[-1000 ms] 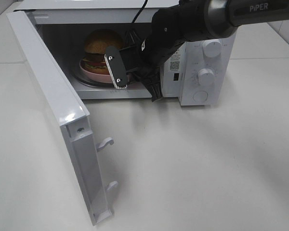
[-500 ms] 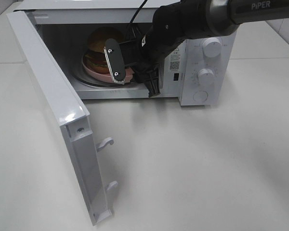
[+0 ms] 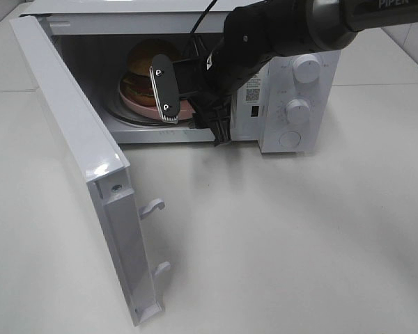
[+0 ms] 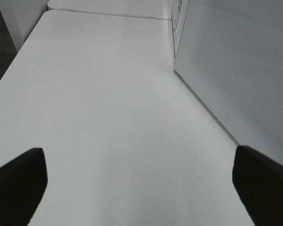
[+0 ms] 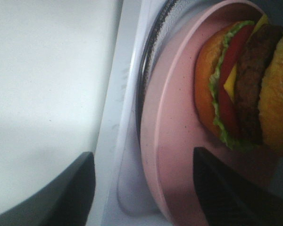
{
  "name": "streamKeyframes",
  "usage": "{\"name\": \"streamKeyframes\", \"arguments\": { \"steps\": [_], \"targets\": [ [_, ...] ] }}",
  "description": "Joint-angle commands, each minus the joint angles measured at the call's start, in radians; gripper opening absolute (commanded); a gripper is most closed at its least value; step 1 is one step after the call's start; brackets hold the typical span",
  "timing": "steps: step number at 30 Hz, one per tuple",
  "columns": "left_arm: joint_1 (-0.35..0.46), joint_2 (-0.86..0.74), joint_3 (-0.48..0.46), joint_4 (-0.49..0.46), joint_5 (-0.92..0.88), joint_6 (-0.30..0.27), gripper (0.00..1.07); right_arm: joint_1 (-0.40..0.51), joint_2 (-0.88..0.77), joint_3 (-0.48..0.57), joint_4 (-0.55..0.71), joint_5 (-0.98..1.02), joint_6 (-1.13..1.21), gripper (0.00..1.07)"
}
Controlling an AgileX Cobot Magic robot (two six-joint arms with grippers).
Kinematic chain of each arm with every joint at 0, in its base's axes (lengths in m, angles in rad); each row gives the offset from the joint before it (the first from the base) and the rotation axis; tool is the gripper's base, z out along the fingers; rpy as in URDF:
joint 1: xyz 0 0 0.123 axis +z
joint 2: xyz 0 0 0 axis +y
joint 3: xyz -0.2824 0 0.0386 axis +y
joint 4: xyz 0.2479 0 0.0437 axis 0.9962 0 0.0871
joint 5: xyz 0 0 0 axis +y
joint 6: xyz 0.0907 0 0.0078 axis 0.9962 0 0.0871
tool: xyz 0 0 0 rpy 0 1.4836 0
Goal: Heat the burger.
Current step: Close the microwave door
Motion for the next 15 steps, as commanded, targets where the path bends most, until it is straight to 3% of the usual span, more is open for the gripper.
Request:
{"name": "streamKeyframes", "arguments": {
  "steps": [1,9,15],
  "targets": [
    [-0.001,-0.013,0.001,-0.002,-0.017,-0.001,1.0,0.014,-0.039,0.042,-0.001,-0.024,0.012,0.62],
    [-0.001,-0.013,0.001,-0.002,-0.017,-0.001,1.0,0.028,-0.119,0.165,-0.001,-0.139,0.012,0.78],
    [-0.001,-0.013,0.001,-0.002,-0.017,-0.001,1.0,0.028,-0.19,0.287,-0.001,-0.268,0.011,0.78]
  ]
}}
